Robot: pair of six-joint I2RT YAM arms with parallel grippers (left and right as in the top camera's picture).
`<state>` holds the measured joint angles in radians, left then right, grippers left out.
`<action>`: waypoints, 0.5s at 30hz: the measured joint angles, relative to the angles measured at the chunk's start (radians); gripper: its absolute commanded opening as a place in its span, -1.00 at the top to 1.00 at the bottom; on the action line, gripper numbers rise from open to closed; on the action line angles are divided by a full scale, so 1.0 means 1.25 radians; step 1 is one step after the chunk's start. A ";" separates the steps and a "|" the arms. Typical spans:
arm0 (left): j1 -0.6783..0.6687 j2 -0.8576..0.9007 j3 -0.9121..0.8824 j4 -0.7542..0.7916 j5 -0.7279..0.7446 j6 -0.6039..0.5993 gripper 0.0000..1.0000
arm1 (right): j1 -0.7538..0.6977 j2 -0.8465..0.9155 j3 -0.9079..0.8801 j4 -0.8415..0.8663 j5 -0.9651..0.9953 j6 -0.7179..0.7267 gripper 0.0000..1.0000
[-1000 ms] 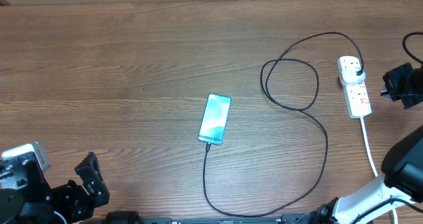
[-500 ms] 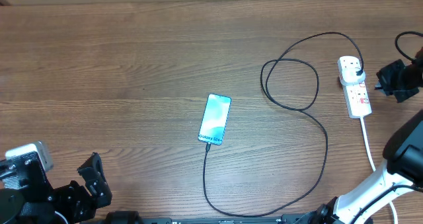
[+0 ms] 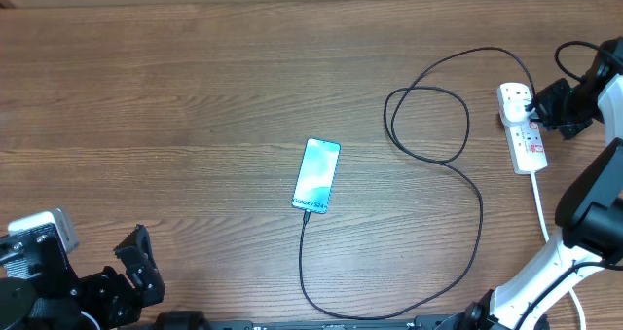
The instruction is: Plug charger to phone and switch on socket
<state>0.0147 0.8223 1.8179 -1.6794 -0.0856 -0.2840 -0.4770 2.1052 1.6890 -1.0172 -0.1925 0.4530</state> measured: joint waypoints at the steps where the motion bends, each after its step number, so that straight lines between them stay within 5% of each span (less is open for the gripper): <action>1: 0.000 0.000 0.000 0.000 0.000 0.000 -1.00 | 0.000 0.000 0.000 0.000 0.000 0.003 0.92; 15: 0.000 0.000 0.000 0.000 0.000 0.000 -1.00 | 0.000 0.000 0.000 -0.011 0.041 0.036 0.92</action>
<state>0.0147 0.8223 1.8179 -1.6794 -0.0856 -0.2840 -0.4770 2.1052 1.6894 -1.0313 -0.1410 0.4976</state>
